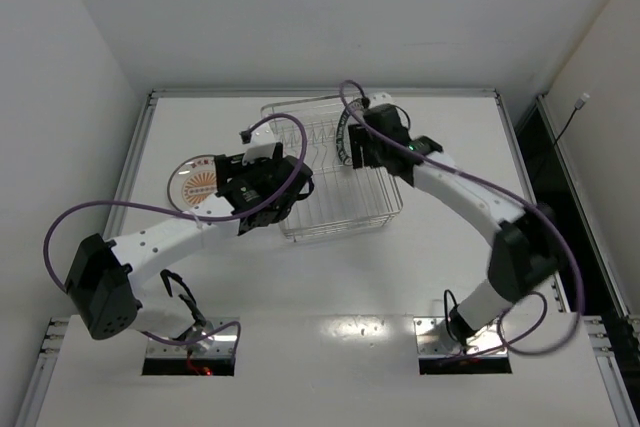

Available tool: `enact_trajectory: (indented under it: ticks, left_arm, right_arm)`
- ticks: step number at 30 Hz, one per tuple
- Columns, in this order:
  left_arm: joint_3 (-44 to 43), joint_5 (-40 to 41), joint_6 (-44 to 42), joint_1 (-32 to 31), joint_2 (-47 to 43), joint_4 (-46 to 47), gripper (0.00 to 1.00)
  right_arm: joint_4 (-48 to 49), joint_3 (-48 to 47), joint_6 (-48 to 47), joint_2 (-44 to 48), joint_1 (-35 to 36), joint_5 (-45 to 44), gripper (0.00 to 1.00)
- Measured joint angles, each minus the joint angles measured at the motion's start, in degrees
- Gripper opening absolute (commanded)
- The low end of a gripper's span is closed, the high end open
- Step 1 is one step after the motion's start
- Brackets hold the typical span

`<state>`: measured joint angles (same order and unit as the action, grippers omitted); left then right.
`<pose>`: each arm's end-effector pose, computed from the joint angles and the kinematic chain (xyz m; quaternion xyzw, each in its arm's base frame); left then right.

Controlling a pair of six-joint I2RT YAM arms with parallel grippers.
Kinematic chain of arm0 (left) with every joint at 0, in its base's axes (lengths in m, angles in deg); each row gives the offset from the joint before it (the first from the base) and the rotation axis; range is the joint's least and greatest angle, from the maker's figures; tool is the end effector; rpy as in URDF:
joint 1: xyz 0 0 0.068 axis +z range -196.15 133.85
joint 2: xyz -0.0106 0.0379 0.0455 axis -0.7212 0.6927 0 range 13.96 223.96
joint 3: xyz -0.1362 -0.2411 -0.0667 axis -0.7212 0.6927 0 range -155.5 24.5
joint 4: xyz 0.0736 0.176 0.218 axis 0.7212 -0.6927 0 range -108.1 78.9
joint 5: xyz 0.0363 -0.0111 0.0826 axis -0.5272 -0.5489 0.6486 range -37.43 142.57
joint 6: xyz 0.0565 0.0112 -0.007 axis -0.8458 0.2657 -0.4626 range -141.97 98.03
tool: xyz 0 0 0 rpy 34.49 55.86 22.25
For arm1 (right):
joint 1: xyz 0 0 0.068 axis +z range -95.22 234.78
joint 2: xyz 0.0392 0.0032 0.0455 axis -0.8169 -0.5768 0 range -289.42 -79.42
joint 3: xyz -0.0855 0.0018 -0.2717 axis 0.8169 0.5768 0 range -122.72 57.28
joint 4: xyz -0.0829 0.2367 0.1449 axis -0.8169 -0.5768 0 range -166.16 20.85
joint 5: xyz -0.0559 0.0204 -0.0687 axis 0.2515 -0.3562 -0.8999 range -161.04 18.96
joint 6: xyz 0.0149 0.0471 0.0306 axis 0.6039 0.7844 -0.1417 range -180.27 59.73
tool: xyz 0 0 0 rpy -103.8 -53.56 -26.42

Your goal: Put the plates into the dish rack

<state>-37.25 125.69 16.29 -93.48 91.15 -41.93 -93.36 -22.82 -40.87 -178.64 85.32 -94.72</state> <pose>0.2321 -0.1929 0.3056 -0.1623 0.7606 0.2024 0.5951 0.3747 0.2016 0.2760 -0.0064 0.9023 -0.0071 0.4310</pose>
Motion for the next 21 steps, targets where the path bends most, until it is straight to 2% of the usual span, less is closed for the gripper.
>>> enact_trajectory:
  ticks: [4,8,14,18,21]
  left_arm:
    - [-1.4,-1.3,2.0,1.9,2.5,-2.2,0.94]
    - [-3.6,-6.5,3.2,8.9,6.9,-3.5,0.96]
    - [-10.1,-15.5,4.3,19.3,18.4,-6.8,0.97]
    - [-15.2,-19.4,4.5,22.4,28.6,-9.0,0.97]
    - [-15.5,-21.3,4.3,22.6,33.0,-10.2,0.97]
  right_arm:
    - [7.7,22.3,4.7,23.0,1.0,14.8,0.67]
    - [13.1,38.3,9.6,40.3,1.8,26.2,0.69]
    - [16.7,55.0,16.9,51.9,2.5,33.6,0.69]
    - [16.5,57.6,18.9,53.2,2.6,34.3,0.7]
    - [18.5,57.6,19.2,52.7,2.8,34.8,0.7]
